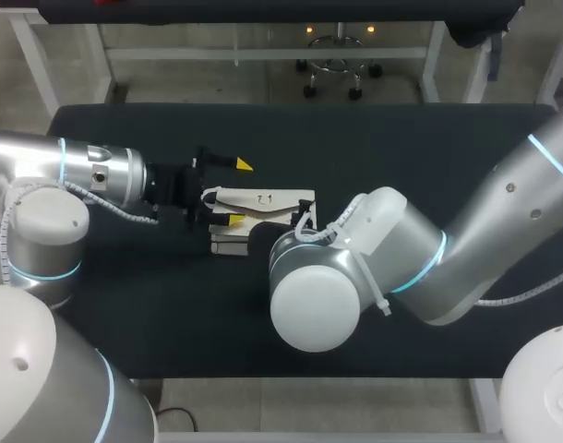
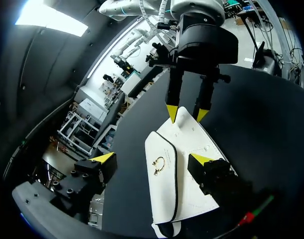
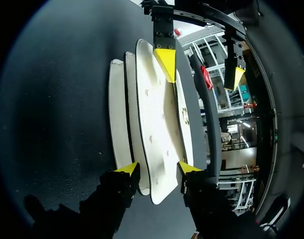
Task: Pick up the bag, open it, inspect its contents, close it, and place it on the opposite side
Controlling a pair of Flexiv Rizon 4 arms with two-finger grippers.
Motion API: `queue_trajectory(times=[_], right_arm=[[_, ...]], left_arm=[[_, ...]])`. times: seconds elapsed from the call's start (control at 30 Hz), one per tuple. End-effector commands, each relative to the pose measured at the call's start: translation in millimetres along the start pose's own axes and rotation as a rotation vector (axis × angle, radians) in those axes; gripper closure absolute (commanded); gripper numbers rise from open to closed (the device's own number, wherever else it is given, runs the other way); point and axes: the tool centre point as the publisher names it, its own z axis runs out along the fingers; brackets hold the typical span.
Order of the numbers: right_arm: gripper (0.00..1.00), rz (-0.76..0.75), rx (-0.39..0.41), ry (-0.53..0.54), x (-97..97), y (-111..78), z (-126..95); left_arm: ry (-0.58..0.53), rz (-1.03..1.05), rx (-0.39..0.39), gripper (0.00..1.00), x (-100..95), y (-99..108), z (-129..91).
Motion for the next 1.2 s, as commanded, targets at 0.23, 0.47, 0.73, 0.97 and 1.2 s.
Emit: queue_trajectory(times=[0.23,0.47,0.73,0.97,1.2], right_arm=[[0.00,-0.053,-0.036,0.094,-17.7,-7.4,-15],[0.00,-0.138,-0.029,0.205,-37.3,-7.9,-29],[0.00,-0.185,0.007,0.369,-57.4,-20.4,-39],[0.00,-0.103,-0.018,0.524,-75.1,-33.8,-49],[0.00,0.045,0.028,0.628,-82.7,-45.4,-50]], left_arm=[[0.025,-0.029,-0.046,0.00,-5.9,-13,-12],[0.112,-0.098,-0.128,0.00,-10.7,-16,-19],[0.313,-0.247,-0.239,0.00,-12.9,-20,-31],[0.452,-0.455,-0.305,0.00,-8.1,-20,-40],[0.489,-0.740,-0.349,0.00,-1.5,-19,-47]])
